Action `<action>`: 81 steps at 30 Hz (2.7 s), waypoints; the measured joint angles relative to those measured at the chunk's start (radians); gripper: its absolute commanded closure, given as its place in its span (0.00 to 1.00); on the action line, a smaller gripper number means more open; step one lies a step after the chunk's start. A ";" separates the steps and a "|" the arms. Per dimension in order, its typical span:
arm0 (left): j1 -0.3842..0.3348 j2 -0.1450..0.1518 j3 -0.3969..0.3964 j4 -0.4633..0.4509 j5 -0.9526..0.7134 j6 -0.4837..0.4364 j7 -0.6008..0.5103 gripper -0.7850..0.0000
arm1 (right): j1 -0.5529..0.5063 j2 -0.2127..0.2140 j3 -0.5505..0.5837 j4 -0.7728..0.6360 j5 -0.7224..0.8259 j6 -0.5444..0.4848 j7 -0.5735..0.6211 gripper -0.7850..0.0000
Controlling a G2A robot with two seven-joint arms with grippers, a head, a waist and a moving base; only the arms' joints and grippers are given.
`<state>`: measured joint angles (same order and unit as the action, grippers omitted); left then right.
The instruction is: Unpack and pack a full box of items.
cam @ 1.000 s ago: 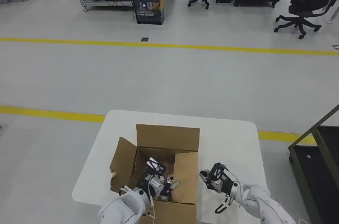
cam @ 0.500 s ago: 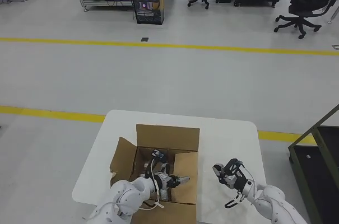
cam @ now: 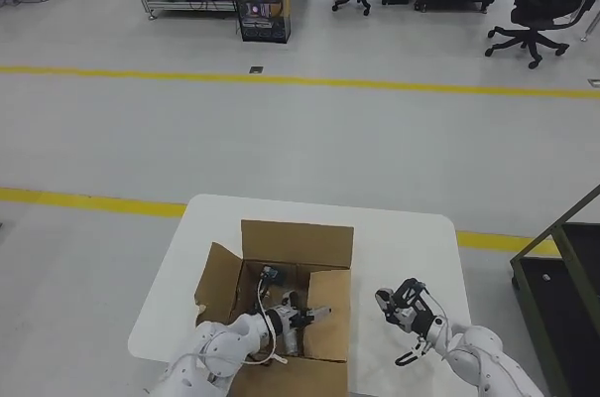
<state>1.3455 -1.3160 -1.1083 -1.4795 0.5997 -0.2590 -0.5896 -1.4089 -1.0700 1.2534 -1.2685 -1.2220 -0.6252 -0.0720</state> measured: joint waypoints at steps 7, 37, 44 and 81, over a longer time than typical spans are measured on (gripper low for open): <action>-0.048 -0.011 0.022 0.150 -0.085 0.006 0.030 0.00 | 0.014 -0.003 -0.011 0.021 -0.002 0.003 -0.001 1.00; -0.170 -0.042 0.085 0.395 -0.470 -0.159 -0.096 0.00 | 0.091 -0.026 -0.084 0.119 0.009 -0.001 0.004 1.00; -0.186 -0.041 0.091 0.382 -0.553 -0.182 -0.173 0.00 | 0.099 -0.026 -0.081 0.125 0.010 -0.005 0.000 1.00; -0.249 -0.072 0.315 0.158 -0.588 -0.128 -0.277 0.00 | -0.034 0.035 0.216 0.074 0.344 -0.180 0.073 0.00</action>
<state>1.0966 -1.3878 -0.7929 -1.3216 0.0114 -0.3870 -0.8665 -1.4432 -1.0350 1.4698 -1.1943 -0.8782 -0.8054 0.0008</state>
